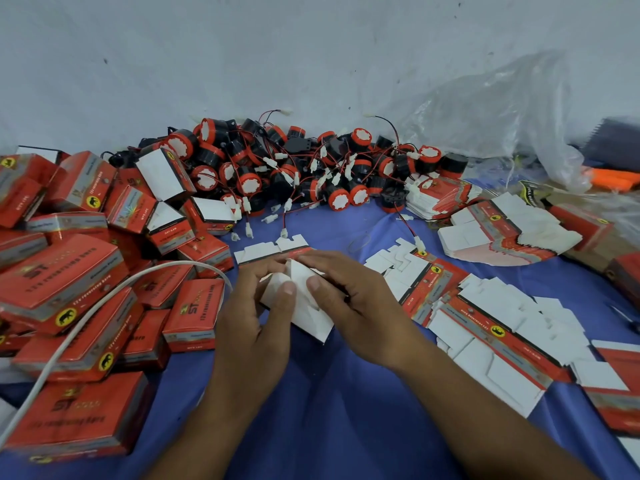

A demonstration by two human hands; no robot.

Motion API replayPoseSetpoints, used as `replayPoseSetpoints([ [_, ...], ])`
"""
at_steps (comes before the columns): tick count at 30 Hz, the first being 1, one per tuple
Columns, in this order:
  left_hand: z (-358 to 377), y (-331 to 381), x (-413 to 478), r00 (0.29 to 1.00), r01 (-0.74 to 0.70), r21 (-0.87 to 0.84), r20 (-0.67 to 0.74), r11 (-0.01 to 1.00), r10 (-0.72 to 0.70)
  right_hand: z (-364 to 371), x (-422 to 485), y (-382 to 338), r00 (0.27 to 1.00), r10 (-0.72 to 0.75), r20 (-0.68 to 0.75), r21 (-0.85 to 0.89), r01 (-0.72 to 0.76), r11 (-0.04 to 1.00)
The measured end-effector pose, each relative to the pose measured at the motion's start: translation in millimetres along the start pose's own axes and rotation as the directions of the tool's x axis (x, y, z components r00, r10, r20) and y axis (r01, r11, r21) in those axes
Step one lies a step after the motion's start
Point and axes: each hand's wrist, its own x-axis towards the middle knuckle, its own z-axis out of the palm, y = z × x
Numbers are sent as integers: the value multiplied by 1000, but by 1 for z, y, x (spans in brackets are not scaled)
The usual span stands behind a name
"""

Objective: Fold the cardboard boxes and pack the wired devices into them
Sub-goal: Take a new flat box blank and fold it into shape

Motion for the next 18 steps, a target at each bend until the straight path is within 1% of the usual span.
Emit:
replayPoseSetpoints([
  [2, 0, 0, 1, 996, 90, -150, 27, 985, -87, 1, 0, 0, 999, -35, 2, -30, 35, 999],
  [4, -1, -2, 1, 984, 176, -320, 56, 931, -167, 3, -1, 0, 998, -58, 2, -61, 58, 996],
  [6, -2, -4, 2, 969, 244, -427, 85, 871, -230, 5, -2, 1, 998, -51, 21, -79, 53, 995],
  [9, -2, -2, 2, 953, 297, -519, 111, 802, -282, 5, -2, 3, 998, -42, 40, -74, 45, 996],
  [12, 0, 2, 3, 949, 301, -604, 116, 738, -292, 5, -2, 2, 998, -50, 38, -64, 52, 997],
  [14, 1, 4, 3, 948, 302, -617, 110, 727, -300, 5, -2, 1, 998, -59, 24, -50, 60, 997],
  [18, 1, 7, 3, 953, 288, -594, 98, 751, -287, 5, -1, 0, 998, -62, -19, -42, 61, 997],
])
